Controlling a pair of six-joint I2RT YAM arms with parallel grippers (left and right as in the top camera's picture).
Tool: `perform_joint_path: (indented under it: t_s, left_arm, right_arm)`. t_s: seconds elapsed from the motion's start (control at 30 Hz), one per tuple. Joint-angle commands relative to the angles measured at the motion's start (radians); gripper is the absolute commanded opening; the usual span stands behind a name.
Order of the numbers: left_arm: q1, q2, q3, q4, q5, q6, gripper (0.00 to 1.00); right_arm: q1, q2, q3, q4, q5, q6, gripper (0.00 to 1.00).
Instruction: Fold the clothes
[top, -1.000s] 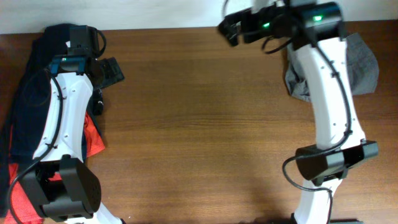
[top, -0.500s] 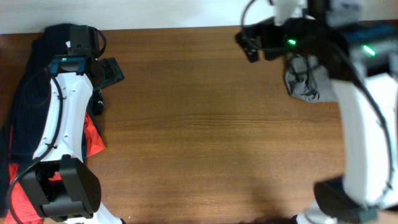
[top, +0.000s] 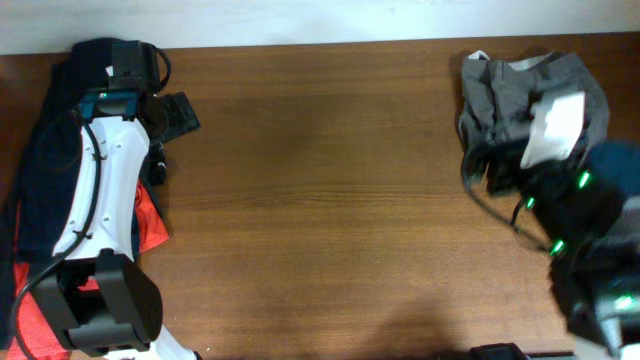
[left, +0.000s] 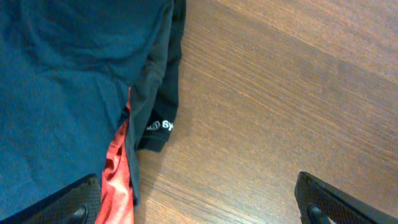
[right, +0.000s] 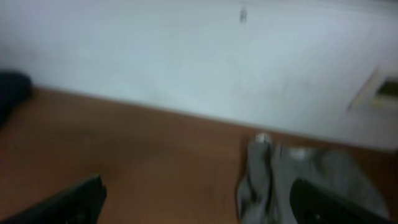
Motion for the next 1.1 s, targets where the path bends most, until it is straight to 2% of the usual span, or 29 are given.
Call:
perform_joint_path:
  t_s: [0.0,0.1,0.17,0.4,0.6,1.07]
  left_arm:
    - [-0.003,0.006,0.005,0.0,0.002,-0.016,0.99]
    - [-0.003,0.006,0.005,0.0,0.002,-0.016,0.99]
    - [-0.003,0.006,0.005,0.0,0.002,-0.016,0.99]
    - [-0.003,0.006,0.005,0.0,0.002,-0.016,0.99]
    - [-0.003,0.006,0.005,0.0,0.002,-0.016,0.99]
    - [-0.003,0.006,0.005,0.0,0.002,-0.016,0.99]
  right_arm:
    - [-0.013,-0.198,-0.309,0.183,-0.016,0.002,0.99]
    - [-0.013,-0.367,-0.583,0.333,-0.038,0.002,0.99]
    - [-0.013,-0.453,-0.706,0.37,-0.053,0.002,0.99]
    - [-0.013,-0.719,-0.981,0.373,-0.086,0.002,0.99]
    - [-0.013,-0.821,-1.084,0.373,-0.088,0.002,0.99]
    - [-0.01,-0.868,-1.086,0.383,-0.082,0.002,0.99]
